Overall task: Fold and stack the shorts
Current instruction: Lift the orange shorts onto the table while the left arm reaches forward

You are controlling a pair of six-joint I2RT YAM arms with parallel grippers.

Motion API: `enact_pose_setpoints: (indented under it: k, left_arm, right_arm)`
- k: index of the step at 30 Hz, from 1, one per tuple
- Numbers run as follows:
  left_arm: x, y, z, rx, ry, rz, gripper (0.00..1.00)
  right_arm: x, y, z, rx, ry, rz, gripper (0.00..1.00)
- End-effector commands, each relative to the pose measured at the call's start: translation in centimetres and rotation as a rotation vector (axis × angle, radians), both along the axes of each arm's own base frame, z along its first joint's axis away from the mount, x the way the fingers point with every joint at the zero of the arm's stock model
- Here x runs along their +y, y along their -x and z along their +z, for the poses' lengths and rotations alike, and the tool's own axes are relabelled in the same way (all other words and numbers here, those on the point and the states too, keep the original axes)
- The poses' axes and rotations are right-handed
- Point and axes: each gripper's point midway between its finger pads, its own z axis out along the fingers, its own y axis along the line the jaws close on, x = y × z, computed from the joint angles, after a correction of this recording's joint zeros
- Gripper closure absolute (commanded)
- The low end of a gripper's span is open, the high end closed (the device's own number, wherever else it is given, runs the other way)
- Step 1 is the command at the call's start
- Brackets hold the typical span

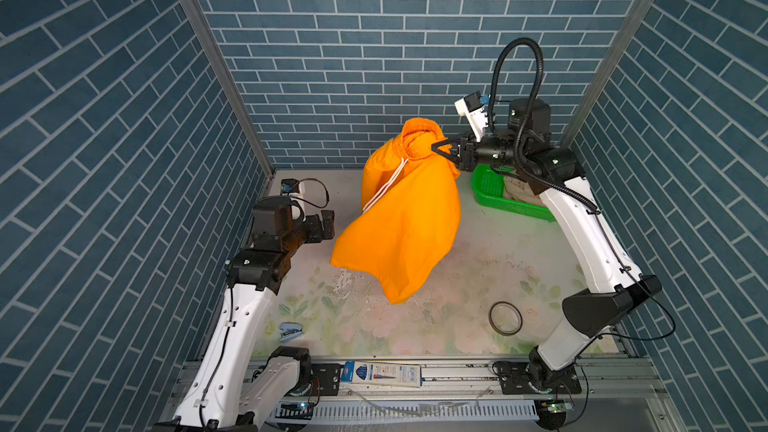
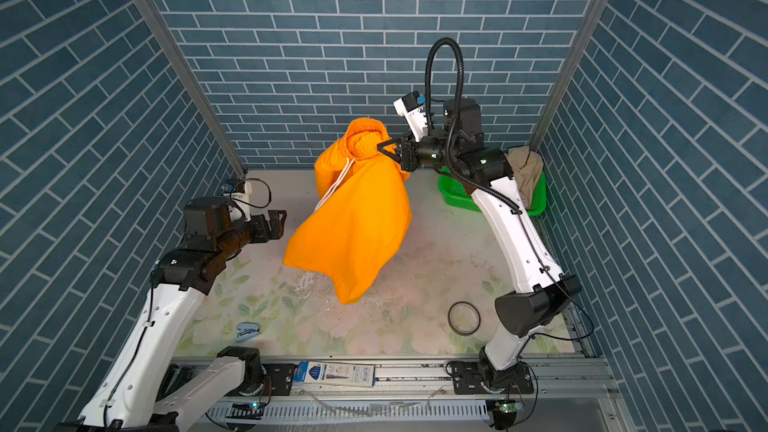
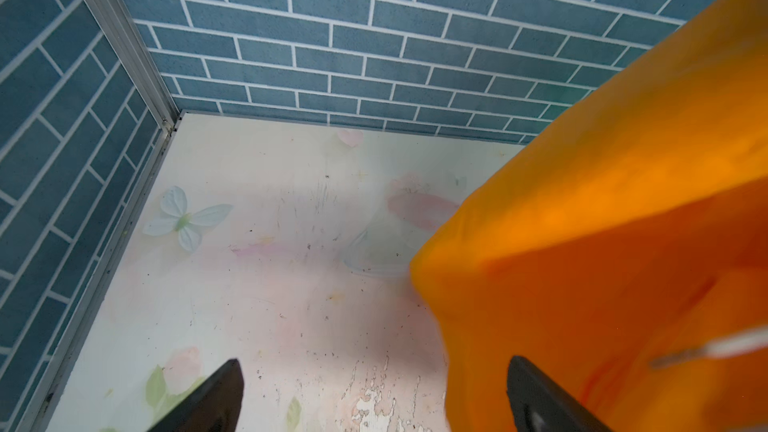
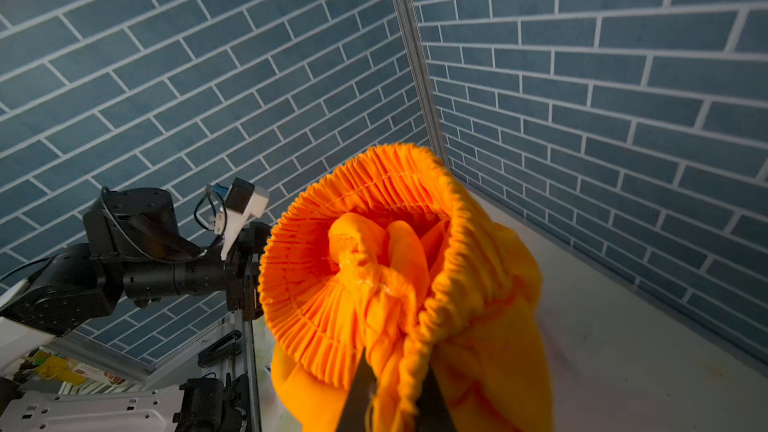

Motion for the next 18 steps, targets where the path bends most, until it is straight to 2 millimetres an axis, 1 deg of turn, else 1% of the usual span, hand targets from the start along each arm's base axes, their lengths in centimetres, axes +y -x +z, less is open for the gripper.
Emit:
enact_pose_setpoints:
  k: [1,3,6,7,8,9,10,11,12,15,18]
  left_arm:
    - [-1.0,0.5,-0.3,0.017,0.016,-0.055,0.00]
    - [-1.4,0.5,-1.0,0.039,0.027,-0.079,0.00]
    - [-2.6,0.5,-1.9,0.066,0.062,-0.139,0.00]
    - [-3.0,0.4,-2.1,0.071,0.075,-0.157,0.00]
    - [-3.4,0.2,-2.4,0.076,0.092,-0.174,0.00]
    - [-3.8,0.1,-2.7,0.080,0.108,-0.186,0.00]
    - [-4.1,-0.2,-3.1,0.085,0.120,-0.193,0.00]
    - [-4.4,-0.5,-3.5,0.087,0.131,-0.201,0.00]
    - [-4.8,-0.9,-3.8,0.088,0.137,-0.212,0.00]
    - [-5.9,-2.1,-4.3,0.081,0.119,-0.241,0.00]
    - [-7.2,-3.9,-4.4,0.061,0.103,-0.276,0.00]
  right_arm:
    - [1.3,-3.0,-6.9,0.073,0.015,-0.059,1.00]
    - [1.4,-4.1,-11.5,0.134,0.070,-0.082,1.00]
    - [1.4,-5.4,-17.1,0.192,0.185,-0.100,0.99]
    - [1.2,-5.7,-18.5,0.209,0.225,-0.103,0.89]
    - [1.1,-6.3,-19.8,0.226,0.265,-0.112,0.85]
    - [0.8,-6.5,-20.9,0.252,0.303,-0.121,0.85]
    - [0.8,-6.7,-21.2,0.261,0.318,-0.120,0.82]
    - [0.7,-6.8,-21.1,0.262,0.324,-0.120,0.78]
    - [0.6,-6.9,-20.7,0.255,0.325,-0.135,0.70]
    - [-0.4,-6.8,-18.7,0.214,0.321,-0.192,0.56]
    - [-2.2,-5.9,-17.6,0.196,0.333,-0.267,0.49]
